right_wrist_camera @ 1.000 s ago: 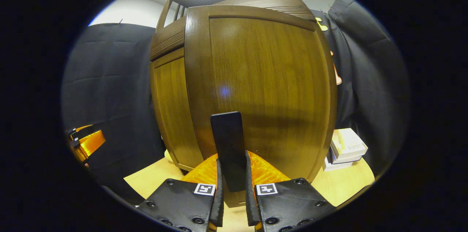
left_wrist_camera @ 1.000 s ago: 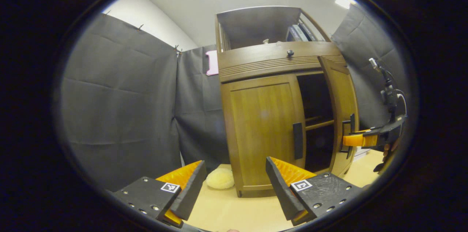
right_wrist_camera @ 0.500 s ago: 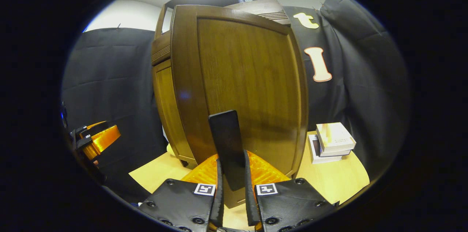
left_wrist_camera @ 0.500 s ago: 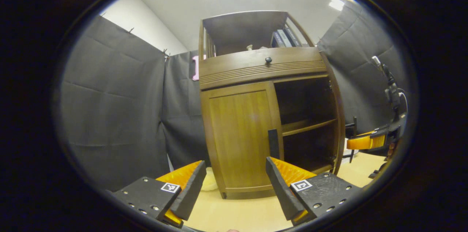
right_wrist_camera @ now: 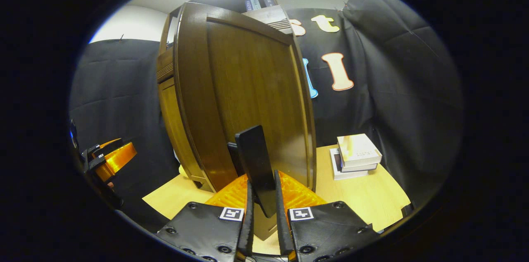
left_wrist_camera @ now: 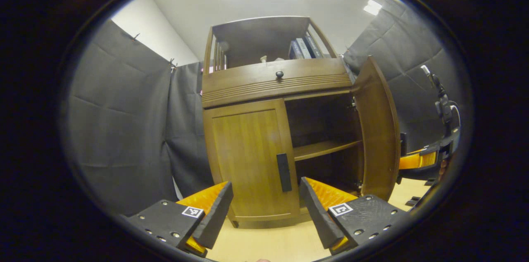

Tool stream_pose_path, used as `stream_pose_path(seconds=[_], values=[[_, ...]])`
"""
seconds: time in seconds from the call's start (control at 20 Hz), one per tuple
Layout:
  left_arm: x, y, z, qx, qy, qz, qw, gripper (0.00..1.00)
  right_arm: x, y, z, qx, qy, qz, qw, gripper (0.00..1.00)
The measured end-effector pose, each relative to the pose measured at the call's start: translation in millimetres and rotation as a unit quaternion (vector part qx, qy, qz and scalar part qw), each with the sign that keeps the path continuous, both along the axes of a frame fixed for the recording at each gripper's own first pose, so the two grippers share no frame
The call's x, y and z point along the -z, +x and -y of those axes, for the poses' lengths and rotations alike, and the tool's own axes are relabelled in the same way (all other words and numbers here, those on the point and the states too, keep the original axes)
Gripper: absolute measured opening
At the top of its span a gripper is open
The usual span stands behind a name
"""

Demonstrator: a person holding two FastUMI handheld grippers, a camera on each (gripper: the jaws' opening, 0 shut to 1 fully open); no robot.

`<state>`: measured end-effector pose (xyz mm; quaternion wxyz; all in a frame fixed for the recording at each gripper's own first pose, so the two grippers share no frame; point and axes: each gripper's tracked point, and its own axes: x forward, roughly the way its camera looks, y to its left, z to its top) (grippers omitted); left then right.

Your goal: Open the right door of the double-door shoe cabinet with the right hand, and open the left door with the left hand.

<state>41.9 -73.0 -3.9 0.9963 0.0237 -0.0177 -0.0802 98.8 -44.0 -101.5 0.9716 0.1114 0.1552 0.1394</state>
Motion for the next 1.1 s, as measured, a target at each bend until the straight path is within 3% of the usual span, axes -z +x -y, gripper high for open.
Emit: stream_pose_path(seconds=[0.2,0.4,0.45,0.5,0.6,0.65,0.7,0.75,0.8,0.85,0.95,1.0,1.1], values=[[2.1,-2.6,3.5,0.008,-0.002,-0.004,1.000,0.97,1.4,2.4,23.4,0.028,0.005,-0.010,1.000,0.29],[3.5,-4.0,4.6,0.014,-0.001,-0.006,1.000,0.97,3.1,7.6,49.0,0.051,-0.004,-0.014,0.999,0.23],[3.5,-4.0,5.1,0.016,-0.001,-0.007,1.000,0.91,0.8,6.1,57.6,0.057,-0.010,-0.012,0.998,0.20],[4.2,-4.7,5.4,0.017,-0.001,-0.008,1.000,0.96,1.8,9.0,63.0,0.062,-0.012,-0.010,0.998,0.10],[5.3,-6.0,6.6,0.020,-0.003,-0.012,1.000,0.97,2.7,11.3,68.4,0.060,-0.016,-0.009,0.998,0.22],[5.3,-6.6,7.4,0.021,-0.004,-0.013,1.000,0.97,2.6,12.0,70.0,0.059,-0.016,-0.010,0.998,0.02],[5.6,-7.2,8.1,0.023,-0.004,-0.015,1.000,0.97,2.1,11.0,71.1,0.059,-0.018,-0.011,0.998,0.02],[5.2,-7.2,8.5,0.024,-0.004,-0.015,1.000,0.97,1.9,11.3,73.8,0.059,-0.021,-0.012,0.998,0.12],[5.4,-7.2,8.7,0.025,-0.003,-0.014,1.000,0.97,2.9,11.3,75.7,0.061,-0.025,-0.014,0.998,0.02],[5.2,-6.9,9.0,0.026,-0.002,-0.014,1.000,0.94,3.6,11.4,79.7,0.067,-0.033,-0.015,0.997,0.12],[5.1,-7.2,9.8,0.030,-0.002,-0.014,0.999,0.94,1.8,6.6,84.9,0.072,-0.044,-0.017,0.996,0.12],[5.3,-7.6,10.4,0.032,-0.002,-0.015,0.999,0.97,2.9,4.9,89.0,0.081,-0.054,-0.018,0.995,0.23],[5.6,-8.2,11.3,0.036,-0.001,-0.016,0.999,0.97,0.7,-1.9,97.4,0.092,-0.062,-0.017,0.994,0.22]])
